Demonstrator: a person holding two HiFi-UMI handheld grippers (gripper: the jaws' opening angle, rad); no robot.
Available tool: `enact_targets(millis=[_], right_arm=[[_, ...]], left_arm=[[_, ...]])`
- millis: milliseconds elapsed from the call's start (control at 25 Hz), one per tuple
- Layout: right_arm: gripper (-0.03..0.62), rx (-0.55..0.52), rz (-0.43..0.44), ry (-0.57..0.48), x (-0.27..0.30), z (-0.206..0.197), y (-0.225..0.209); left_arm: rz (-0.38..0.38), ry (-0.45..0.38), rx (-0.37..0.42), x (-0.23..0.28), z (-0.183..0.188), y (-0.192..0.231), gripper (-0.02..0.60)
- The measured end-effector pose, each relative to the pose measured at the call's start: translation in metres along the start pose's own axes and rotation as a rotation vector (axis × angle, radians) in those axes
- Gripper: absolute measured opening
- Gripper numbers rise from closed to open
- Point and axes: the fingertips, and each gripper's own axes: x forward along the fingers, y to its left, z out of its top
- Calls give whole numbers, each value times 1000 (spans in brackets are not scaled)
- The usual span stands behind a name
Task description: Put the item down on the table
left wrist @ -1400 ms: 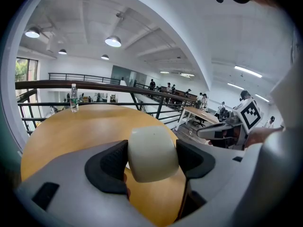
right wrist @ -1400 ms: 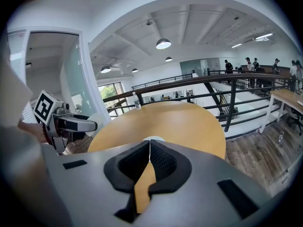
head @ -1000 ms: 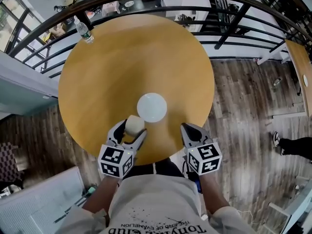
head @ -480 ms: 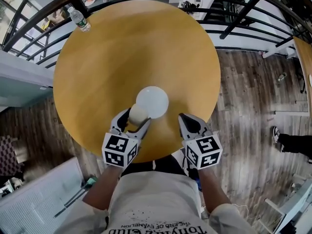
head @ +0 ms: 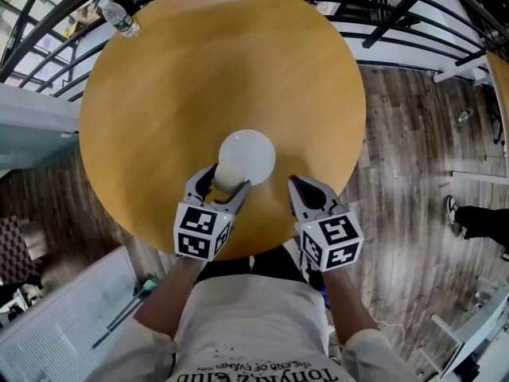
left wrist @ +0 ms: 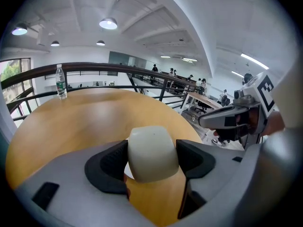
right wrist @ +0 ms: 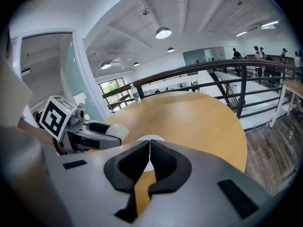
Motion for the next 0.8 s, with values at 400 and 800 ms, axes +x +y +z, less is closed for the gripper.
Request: enact_targets(millis=[400, 800], right_arm=[[26, 26, -2, 22, 8, -12, -11], [26, 45, 4, 40, 10, -23, -12]], left_arm=[[6, 51, 24, 37, -9, 5, 333], [31, 134, 51, 74, -32, 19, 333]])
